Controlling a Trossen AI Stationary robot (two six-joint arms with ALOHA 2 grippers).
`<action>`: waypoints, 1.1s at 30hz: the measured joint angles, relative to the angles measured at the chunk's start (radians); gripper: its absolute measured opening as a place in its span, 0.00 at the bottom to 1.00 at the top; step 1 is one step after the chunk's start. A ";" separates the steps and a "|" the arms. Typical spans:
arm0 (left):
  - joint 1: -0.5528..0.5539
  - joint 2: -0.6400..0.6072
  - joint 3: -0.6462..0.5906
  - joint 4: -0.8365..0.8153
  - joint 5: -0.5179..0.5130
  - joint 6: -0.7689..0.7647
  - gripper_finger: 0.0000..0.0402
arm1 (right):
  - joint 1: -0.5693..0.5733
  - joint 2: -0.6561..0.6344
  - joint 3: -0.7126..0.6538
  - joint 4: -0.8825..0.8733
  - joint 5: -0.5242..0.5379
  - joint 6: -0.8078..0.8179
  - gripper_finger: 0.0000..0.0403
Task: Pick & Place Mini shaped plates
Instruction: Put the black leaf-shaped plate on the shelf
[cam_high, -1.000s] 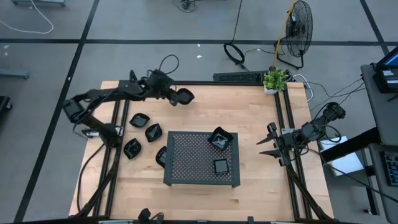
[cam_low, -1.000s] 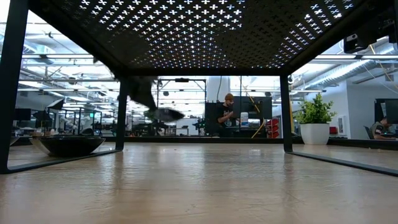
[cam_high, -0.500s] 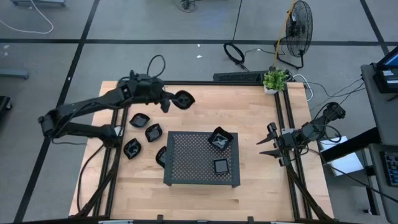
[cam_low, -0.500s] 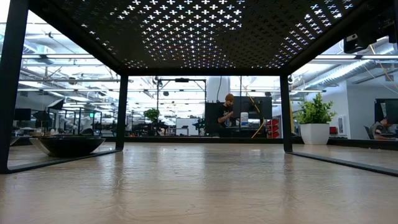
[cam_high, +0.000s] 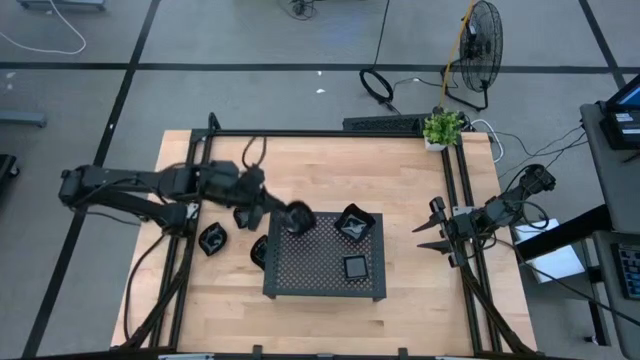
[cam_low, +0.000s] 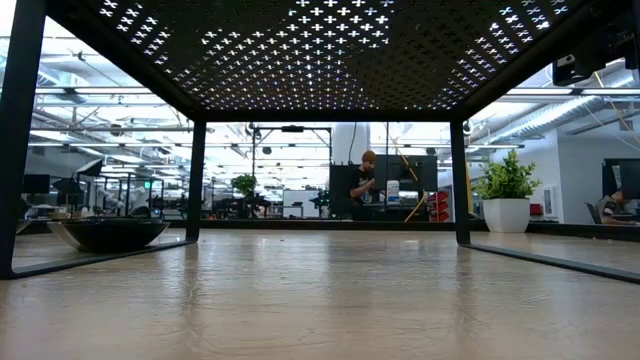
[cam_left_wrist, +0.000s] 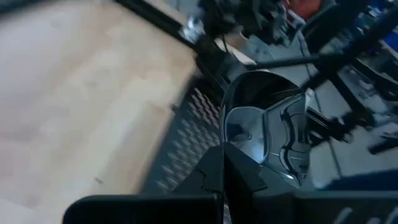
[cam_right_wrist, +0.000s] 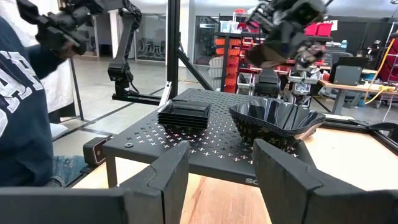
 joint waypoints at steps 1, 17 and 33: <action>-0.023 0.003 0.000 -0.005 -0.013 -0.022 0.00 | 0.000 0.000 0.000 0.000 0.000 0.000 0.41; -0.110 0.166 0.000 -0.019 -0.058 -0.169 0.00 | 0.000 0.000 0.000 0.000 0.000 0.000 0.41; -0.090 0.181 0.000 -0.033 -0.090 -0.195 0.04 | 0.000 0.000 0.000 0.000 0.000 0.000 0.41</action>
